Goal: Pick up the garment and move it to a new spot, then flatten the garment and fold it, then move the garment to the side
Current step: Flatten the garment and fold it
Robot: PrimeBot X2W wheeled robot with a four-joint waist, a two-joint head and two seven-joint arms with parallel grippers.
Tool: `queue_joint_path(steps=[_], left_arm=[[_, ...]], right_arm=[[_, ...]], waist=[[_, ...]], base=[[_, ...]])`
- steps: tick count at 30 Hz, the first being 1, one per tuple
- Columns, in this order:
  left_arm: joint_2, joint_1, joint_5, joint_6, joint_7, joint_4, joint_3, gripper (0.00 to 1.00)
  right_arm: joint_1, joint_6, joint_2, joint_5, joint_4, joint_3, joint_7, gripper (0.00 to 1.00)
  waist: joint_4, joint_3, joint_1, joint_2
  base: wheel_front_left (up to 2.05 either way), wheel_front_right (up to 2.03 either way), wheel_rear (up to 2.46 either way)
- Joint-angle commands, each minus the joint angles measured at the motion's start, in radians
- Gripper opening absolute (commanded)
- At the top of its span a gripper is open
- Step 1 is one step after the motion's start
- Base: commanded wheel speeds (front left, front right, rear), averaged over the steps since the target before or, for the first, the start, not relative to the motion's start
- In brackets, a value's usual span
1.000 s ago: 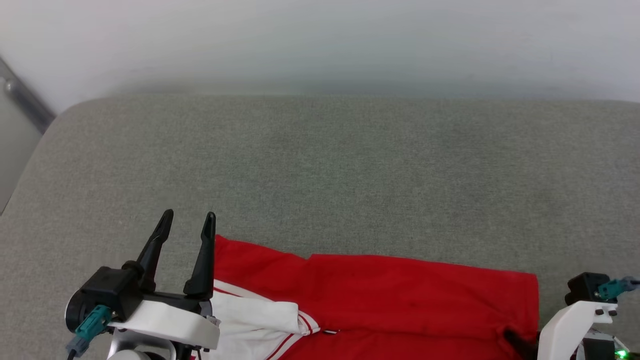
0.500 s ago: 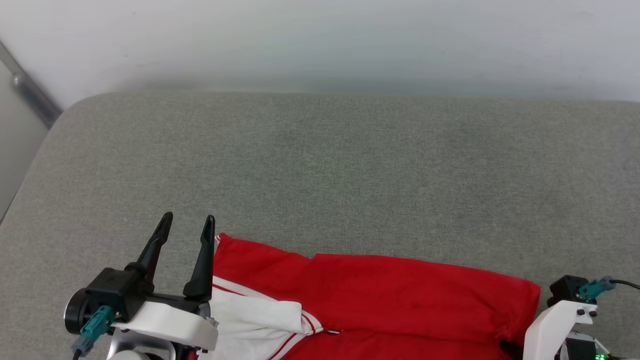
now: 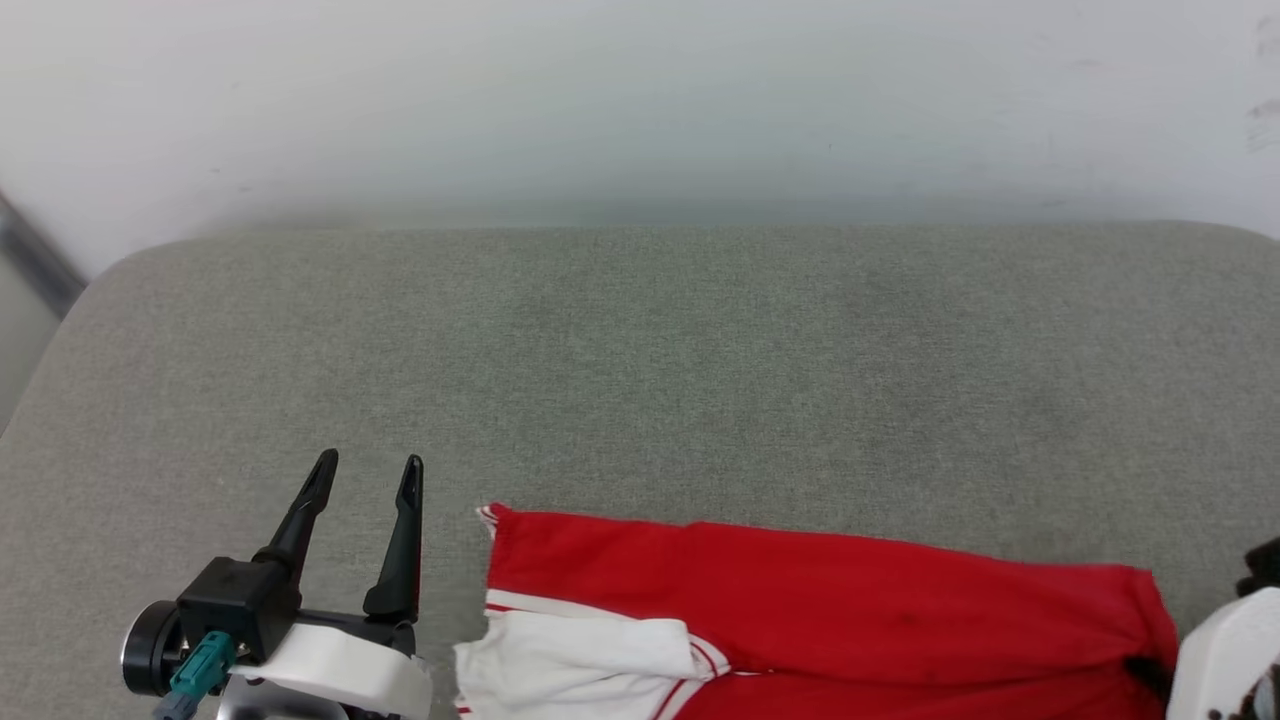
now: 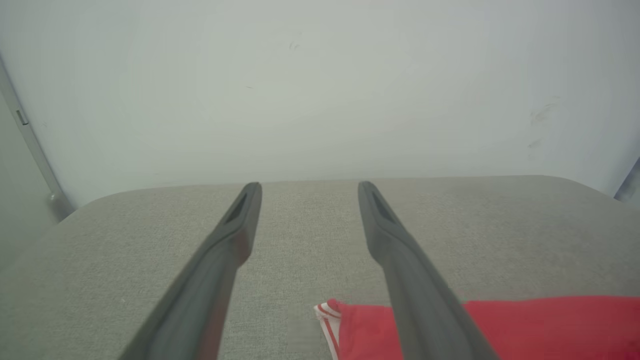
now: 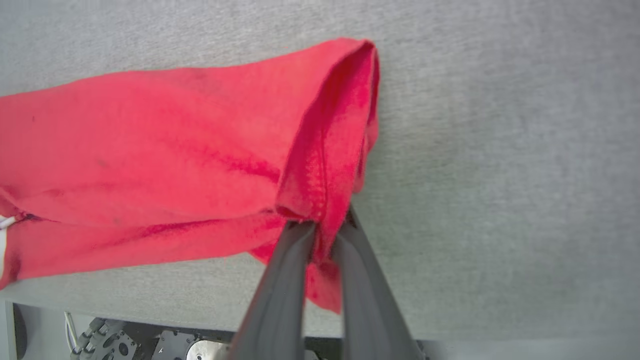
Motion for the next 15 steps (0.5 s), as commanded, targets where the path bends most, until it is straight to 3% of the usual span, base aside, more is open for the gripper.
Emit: queue_joint_path(steps=[1,5,9,11,15], left_arm=[[-0.003,0.011,0.003,0.004,0.0,-0.005,0.0,1.0],[-0.002,0.015,0.003,0.009,0.002,-0.008,-0.004,1.0],[-0.003,0.012,0.0,0.009,0.003,-0.009,-0.007,1.0],[-0.004,0.008,-0.001,0.008,0.005,-0.007,-0.01,1.0],[-0.005,0.003,-0.003,0.004,0.008,-0.004,-0.016,1.0]], right_arm=[[0.014,0.0,-0.007,-0.013,-0.012,-0.046,0.004,0.0],[0.025,0.0,0.014,-0.031,-0.047,-0.131,0.027,0.0],[-0.001,0.0,0.087,0.035,-0.085,-0.166,0.096,0.0],[-0.014,0.0,0.13,0.141,-0.105,-0.167,0.178,0.0],[-0.006,0.0,0.155,0.353,-0.125,-0.157,0.337,0.0]], waist=[[-0.008,-0.003,0.0,0.0],[-0.024,-0.002,0.0,0.0],[-0.037,0.001,0.0,0.0],[-0.039,-0.001,0.0,0.0],[-0.033,-0.006,0.0,0.0]], base=[[0.0,0.0,0.0],[0.0,0.0,0.0],[0.0,0.0,0.0],[0.0,0.0,0.0],[0.0,0.0,0.0]])
